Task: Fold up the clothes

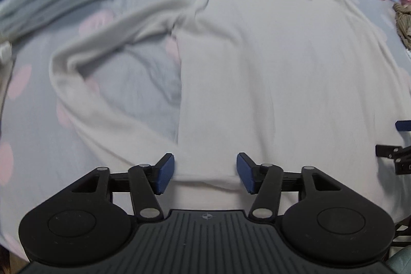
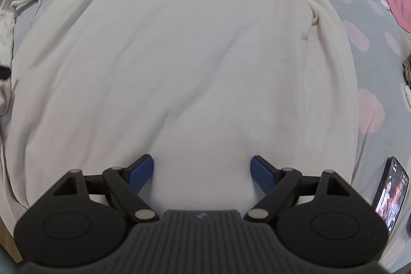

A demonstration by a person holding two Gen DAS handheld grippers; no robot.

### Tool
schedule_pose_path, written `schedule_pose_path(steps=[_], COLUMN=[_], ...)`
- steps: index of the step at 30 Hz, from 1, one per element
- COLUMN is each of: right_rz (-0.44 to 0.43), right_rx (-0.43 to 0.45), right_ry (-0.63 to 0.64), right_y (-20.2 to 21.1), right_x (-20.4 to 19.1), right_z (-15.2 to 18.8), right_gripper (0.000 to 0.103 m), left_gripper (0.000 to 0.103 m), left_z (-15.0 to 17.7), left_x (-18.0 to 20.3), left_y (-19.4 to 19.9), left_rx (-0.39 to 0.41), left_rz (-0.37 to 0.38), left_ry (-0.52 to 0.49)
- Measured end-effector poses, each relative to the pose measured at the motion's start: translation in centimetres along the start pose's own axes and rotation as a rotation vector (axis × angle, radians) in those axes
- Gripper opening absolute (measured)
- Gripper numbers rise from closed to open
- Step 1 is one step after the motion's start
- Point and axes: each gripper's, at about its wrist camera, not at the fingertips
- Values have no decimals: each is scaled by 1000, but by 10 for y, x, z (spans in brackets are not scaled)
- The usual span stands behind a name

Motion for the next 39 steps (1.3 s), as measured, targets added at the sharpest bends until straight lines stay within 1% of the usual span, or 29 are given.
schedule_pose_path(steps=[3,5,6,7,9,10,11,14,16,18,20,24,27,28,29,31,32,33,34,36,37,39], right_rz=[1,2,2,2,2,1,1,2,2,4,4,5,5,6,7,8,8,8,8,9,9,9], right_rx=[1,2,2,3,4,5,6,6,7,7,7,10,11,11,11,11,11,11,12,13,14,13], right_ry=[3,5,6,7,11,14,16,21,22,25,27,36,38,39,40,41,41,42,43,46,47,52], right_y=[-1,-11,-13,-15,-21,-20,-21,-24,-26,-26,-27,-27,-28,-29,-29,-29,-30,-30,-31,-31,-31,-29], right_x=[-1,-14,-15,-19,-25,-25,-27,-30,-32,-34,-35,-37,-38,-39,-39,-40,-41,-42,-43,-43,-43,-42], right_z=[1,-11,-12,-15,-20,-19,-20,-22,-23,-24,-24,-24,-24,-24,-25,-25,-25,-26,-26,-25,-25,-23], right_gripper=[86,86,86,86,86,86,86,86,86,86,86,85,85,85,85,85,85,85,85,85,85,85], left_gripper=[54,54,50,45,18,11,7,7,6,6,6,6,7,8,8,15,20,25,28,40,42,43], left_z=[2,3,3,3,1,0,-1,-2,-3,-8,-11,-11,-7,-6,-6,-5,-4,-4,-4,-4,-3,-3], left_x=[-1,-1,-2,-3,-7,-10,-14,-33,-45,-58,-71,-105,-127,-129,-131,-134,-130,-125,-120,-109,-102,-85], left_y=[-8,-11,-10,-9,-5,-3,0,13,24,38,53,79,88,87,85,81,79,76,73,67,64,56], left_rx=[-18,-20,-20,-22,-28,-32,-34,-5,37,98,175,311,356,349,335,307,294,281,268,241,227,196], left_rz=[-19,-22,-26,-32,-48,-56,-50,-23,-42,-77,-138,-210,-282,-292,-296,-302,-291,-275,-259,-226,-209,-172], left_ry=[-8,-12,-10,-7,1,5,21,124,182,233,281,452,563,577,584,597,582,559,536,490,462,387])
Point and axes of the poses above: each gripper's, at about its wrist camera, not at the fingertips, and y roughly against the way its jaws point, x to its right, z to its underside, and after that the axes turned 1 degree about z, right-handed
